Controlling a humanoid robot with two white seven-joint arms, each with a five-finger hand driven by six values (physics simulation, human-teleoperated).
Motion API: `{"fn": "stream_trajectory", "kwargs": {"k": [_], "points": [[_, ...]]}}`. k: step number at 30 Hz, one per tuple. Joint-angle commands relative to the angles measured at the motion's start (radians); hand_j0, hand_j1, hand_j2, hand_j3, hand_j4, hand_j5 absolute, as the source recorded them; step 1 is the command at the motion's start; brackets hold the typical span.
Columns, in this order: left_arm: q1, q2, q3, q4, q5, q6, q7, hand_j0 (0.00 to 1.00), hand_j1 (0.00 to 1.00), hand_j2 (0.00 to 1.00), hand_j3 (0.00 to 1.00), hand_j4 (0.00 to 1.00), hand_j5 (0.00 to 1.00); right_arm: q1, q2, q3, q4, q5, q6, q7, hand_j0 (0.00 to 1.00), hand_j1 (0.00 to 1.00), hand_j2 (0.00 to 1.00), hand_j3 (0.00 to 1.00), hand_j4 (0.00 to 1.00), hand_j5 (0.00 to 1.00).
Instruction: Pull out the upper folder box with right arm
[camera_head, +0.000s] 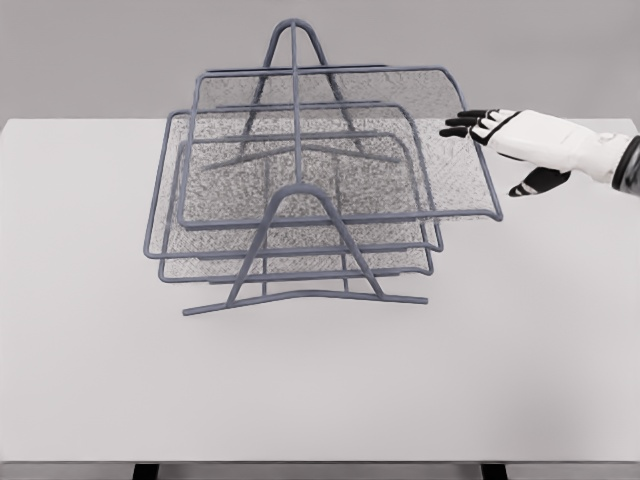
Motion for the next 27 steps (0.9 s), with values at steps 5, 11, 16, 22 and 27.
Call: {"fn": "stream_trajectory", "kwargs": {"k": [5,11,16,22,27], "points": [[0.0,0.0,-0.001,0.001,0.0,0.0,0.0,1.0,1.0,1.0,1.0,1.0,1.0,0.003,-0.058,0.0,0.045,0.064,-0.016,0.009,1.0,1.0,1.0,1.0,1.0,1.0],[0.0,0.0,-0.001,0.001,0.0,0.0,0.0,1.0,1.0,1.0,1.0,1.0,1.0,0.057,-0.129,-0.071,0.045,0.061,-0.016,0.009,1.0,1.0,1.0,1.0,1.0,1.0],[0.0,0.0,-0.001,0.001,0.0,0.0,0.0,1.0,1.0,1.0,1.0,1.0,1.0,0.058,-0.183,-0.079,0.047,0.059,-0.016,0.009,1.0,1.0,1.0,1.0,1.0,1.0],[0.0,0.0,-0.001,0.001,0.0,0.0,0.0,1.0,1.0,1.0,1.0,1.0,1.0,0.058,-0.215,-0.112,0.067,0.057,-0.016,0.009,1.0,1.0,1.0,1.0,1.0,1.0],[0.0,0.0,-0.001,0.001,0.0,0.0,0.0,1.0,1.0,1.0,1.0,1.0,1.0,0.058,-0.229,-0.149,0.119,0.054,-0.016,0.009,1.0,1.0,1.0,1.0,1.0,1.0]]}}
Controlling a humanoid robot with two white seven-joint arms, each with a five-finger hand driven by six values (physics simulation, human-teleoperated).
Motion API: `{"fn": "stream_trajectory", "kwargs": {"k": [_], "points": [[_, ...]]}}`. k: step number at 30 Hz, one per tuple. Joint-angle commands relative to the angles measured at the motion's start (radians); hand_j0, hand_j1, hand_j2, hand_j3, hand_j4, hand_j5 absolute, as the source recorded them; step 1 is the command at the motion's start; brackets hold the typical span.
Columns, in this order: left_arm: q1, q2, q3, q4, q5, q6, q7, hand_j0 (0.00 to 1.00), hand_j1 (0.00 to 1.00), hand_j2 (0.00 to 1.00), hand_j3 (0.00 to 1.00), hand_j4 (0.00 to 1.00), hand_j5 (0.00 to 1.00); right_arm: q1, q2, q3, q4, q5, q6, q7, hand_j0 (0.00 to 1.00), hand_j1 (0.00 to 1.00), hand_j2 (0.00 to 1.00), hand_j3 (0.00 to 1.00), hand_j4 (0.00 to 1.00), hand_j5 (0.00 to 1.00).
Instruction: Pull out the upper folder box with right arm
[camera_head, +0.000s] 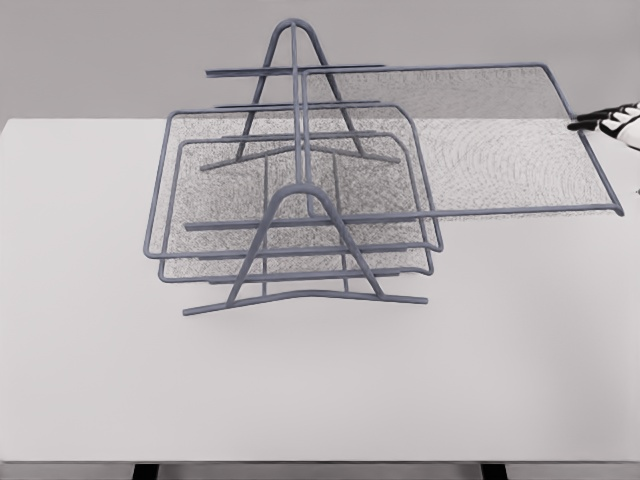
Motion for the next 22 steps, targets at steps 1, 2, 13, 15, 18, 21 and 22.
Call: {"fn": "stream_trajectory", "kwargs": {"k": [1,2,13,15,18,21,22], "points": [[0.0,0.0,0.0,0.0,0.0,0.0,0.0,1.0,1.0,1.0,1.0,1.0,1.0,-0.003,-0.01,-0.036,0.041,0.016,0.004,0.0,1.0,1.0,1.0,1.0,1.0,1.0],[0.0,0.0,0.0,0.0,0.0,0.0,0.0,1.0,1.0,1.0,1.0,1.0,1.0,-0.017,-0.009,-0.041,0.051,0.012,0.004,0.0,1.0,1.0,1.0,1.0,1.0,1.0],[0.0,0.0,0.0,0.0,0.0,0.0,0.0,1.0,1.0,1.0,1.0,1.0,1.0,-0.146,-0.039,0.169,-0.348,-0.295,0.004,0.0,1.0,1.0,1.0,1.0,1.0,1.0],[0.0,0.0,0.0,0.0,0.0,0.0,0.0,1.0,1.0,1.0,1.0,1.0,1.0,-0.133,-0.039,0.168,-0.377,-0.295,0.004,0.0,1.0,1.0,1.0,1.0,1.0,1.0],[0.0,0.0,0.001,-0.001,0.0,0.0,0.0,1.0,1.0,1.0,1.0,1.0,1.0,-0.118,-0.033,0.168,-0.39,-0.293,0.004,0.0,1.0,1.0,1.0,1.0,1.0,1.0],[0.003,0.0,0.0,0.005,0.0,0.0,-0.003,1.0,1.0,1.0,1.0,1.0,1.0,-0.117,-0.024,0.169,-0.39,-0.293,0.004,0.0,1.0,1.0,1.0,1.0,1.0,1.0],[0.003,0.0,0.0,0.005,0.0,0.0,-0.003,1.0,1.0,1.0,1.0,1.0,1.0,-0.118,-0.022,0.169,-0.39,-0.293,0.004,0.0,1.0,1.0,1.0,1.0,1.0,1.0]]}}
